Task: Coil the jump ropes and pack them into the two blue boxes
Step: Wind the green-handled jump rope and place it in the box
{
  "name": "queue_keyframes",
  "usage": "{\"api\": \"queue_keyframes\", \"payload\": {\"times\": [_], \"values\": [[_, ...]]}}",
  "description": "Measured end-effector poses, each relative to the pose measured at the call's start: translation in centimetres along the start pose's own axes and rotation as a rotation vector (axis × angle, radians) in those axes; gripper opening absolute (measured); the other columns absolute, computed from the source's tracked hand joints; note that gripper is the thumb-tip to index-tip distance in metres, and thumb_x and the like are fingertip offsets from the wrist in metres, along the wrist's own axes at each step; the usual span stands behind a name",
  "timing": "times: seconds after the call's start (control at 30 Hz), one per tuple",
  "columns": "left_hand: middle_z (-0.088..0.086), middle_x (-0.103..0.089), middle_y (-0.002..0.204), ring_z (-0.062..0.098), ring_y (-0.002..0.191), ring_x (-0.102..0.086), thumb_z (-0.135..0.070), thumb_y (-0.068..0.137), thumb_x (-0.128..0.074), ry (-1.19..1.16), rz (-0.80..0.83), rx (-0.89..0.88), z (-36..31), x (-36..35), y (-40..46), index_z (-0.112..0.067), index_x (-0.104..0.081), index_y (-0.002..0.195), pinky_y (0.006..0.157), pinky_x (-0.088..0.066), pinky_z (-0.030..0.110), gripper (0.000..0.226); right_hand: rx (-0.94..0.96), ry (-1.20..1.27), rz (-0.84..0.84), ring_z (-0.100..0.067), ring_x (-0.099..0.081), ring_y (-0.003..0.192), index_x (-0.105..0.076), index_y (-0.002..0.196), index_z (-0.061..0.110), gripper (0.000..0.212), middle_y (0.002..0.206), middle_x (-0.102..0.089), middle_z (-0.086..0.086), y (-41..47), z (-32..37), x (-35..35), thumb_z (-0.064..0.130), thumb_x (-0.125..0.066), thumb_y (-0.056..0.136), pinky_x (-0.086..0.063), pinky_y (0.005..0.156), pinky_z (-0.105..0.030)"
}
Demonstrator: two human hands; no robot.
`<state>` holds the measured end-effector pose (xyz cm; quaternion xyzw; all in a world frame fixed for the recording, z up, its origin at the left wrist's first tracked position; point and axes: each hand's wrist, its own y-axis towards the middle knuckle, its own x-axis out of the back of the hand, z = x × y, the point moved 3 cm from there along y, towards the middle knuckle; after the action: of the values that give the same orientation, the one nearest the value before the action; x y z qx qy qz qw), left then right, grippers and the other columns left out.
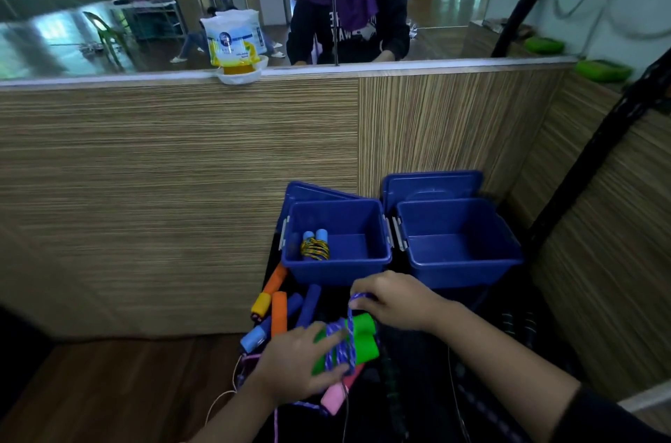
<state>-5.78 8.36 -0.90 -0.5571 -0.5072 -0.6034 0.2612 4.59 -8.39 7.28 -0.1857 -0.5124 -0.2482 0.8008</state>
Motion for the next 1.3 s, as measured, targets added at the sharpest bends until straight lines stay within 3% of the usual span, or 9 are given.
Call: {"api": "queue_keyframes", "payload": {"times": [0.2, 0.3, 0.47, 0.67, 0.8, 0.97, 1.07, 1.17, 1.3], "values": [[-0.006, -0.058, 0.106, 0.006, 0.074, -0.06, -0.063, 0.093, -0.04, -0.167, -0.066, 0.021, -2.4, 2.8, 0.8, -0.043, -0.033, 0.145, 0.054, -0.046, 0.02, 0.056, -0.153, 0.63, -0.035, -0.004, -0.045, 0.061, -0.064, 0.075, 0.021, 0.016, 0.063, -0.053, 0.009, 0.2, -2.9, -0.9, 0.031, -0.066, 0.087, -0.037, 0.061, -0.022], [-0.009, -0.056, 0.103, 0.003, 0.075, -0.058, -0.063, 0.091, -0.044, -0.21, -0.112, 0.069, -2.2, 3.4, 0.9, -0.049, -0.031, 0.143, 0.056, -0.039, 0.017, 0.055, -0.234, 0.812, -0.093, -0.005, -0.036, 0.045, -0.05, 0.062, 0.015, 0.035, 0.05, -0.037, 0.008, 0.0, -3.1, -1.3, 0.026, -0.056, 0.094, -0.032, 0.046, -0.019], [-0.019, -0.057, 0.113, 0.001, 0.071, -0.058, -0.067, 0.09, -0.038, -0.421, -0.363, 0.388, -0.4, 4.7, 0.8, -0.047, -0.039, 0.139, 0.059, -0.048, 0.024, 0.054, -0.319, 1.0, -0.113, -0.005, -0.035, 0.034, -0.06, 0.069, 0.009, 0.032, 0.052, -0.047, 0.001, -0.6, -3.0, -3.7, 0.017, -0.048, 0.098, -0.027, 0.039, -0.018], [-0.016, -0.056, 0.101, 0.0, 0.07, -0.051, -0.073, 0.084, -0.029, -0.246, -0.33, 0.668, 0.6, 4.7, 2.2, -0.049, -0.035, 0.138, 0.054, -0.042, 0.025, 0.059, -0.319, 0.794, 0.067, 0.0, -0.051, 0.044, -0.068, 0.089, 0.013, 0.021, 0.055, -0.058, 0.008, -1.1, 0.4, -7.1, 0.016, -0.05, 0.097, -0.041, 0.048, -0.017], [-0.007, -0.06, 0.097, 0.012, 0.061, -0.058, -0.071, 0.084, -0.027, -0.093, -0.2, 0.732, 1.5, 3.7, 2.2, -0.043, -0.044, 0.135, 0.044, -0.034, 0.02, 0.061, -0.397, 0.696, 0.045, -0.009, -0.063, 0.051, -0.063, 0.069, 0.025, 0.025, 0.052, -0.062, 0.009, -1.4, 1.2, -6.5, 0.017, -0.057, 0.092, -0.053, 0.052, -0.025], [-0.003, -0.061, 0.098, 0.016, 0.064, -0.063, -0.07, 0.084, -0.031, 0.035, 0.027, 0.599, 1.7, 1.4, 1.6, -0.044, -0.049, 0.131, 0.041, -0.035, 0.022, 0.057, -0.505, 0.284, -0.133, -0.009, -0.059, 0.062, -0.052, 0.054, 0.026, 0.026, 0.059, -0.059, 0.005, -1.4, 0.1, -4.3, 0.028, -0.069, 0.074, -0.043, 0.059, -0.021], [-0.005, -0.058, 0.095, 0.012, 0.063, -0.061, -0.071, 0.082, -0.032, 0.091, 0.107, 0.554, 1.1, 0.7, 1.8, -0.048, -0.05, 0.131, 0.041, -0.022, 0.021, 0.057, -0.444, 0.226, -0.13, -0.014, -0.058, 0.066, -0.047, 0.052, 0.023, 0.028, 0.061, -0.057, 0.004, -1.2, 0.1, -3.8, 0.025, -0.068, 0.071, -0.042, 0.059, -0.024], [-0.006, -0.055, 0.079, 0.009, 0.047, -0.054, -0.07, 0.075, -0.041, 0.156, 0.126, 0.483, 0.4, 0.4, 2.7, -0.045, -0.061, 0.118, 0.04, -0.015, 0.021, 0.054, -0.378, 0.045, -0.015, -0.024, -0.064, 0.086, -0.06, 0.076, 0.02, 0.012, 0.088, -0.068, 0.0, -1.3, 1.1, -3.3, 0.031, -0.063, 0.075, -0.047, 0.072, -0.029], [-0.003, -0.058, 0.099, 0.02, 0.07, -0.062, -0.069, 0.078, -0.042, 0.186, 0.171, 0.36, -0.3, 0.1, 2.3, -0.047, -0.048, 0.131, 0.058, -0.027, 0.032, 0.057, -0.322, -0.149, 0.106, -0.03, -0.061, 0.098, -0.06, 0.093, 0.024, 0.019, 0.102, -0.066, -0.002, -1.0, 1.2, -1.7, 0.025, -0.055, 0.075, -0.042, 0.071, -0.03]]}}
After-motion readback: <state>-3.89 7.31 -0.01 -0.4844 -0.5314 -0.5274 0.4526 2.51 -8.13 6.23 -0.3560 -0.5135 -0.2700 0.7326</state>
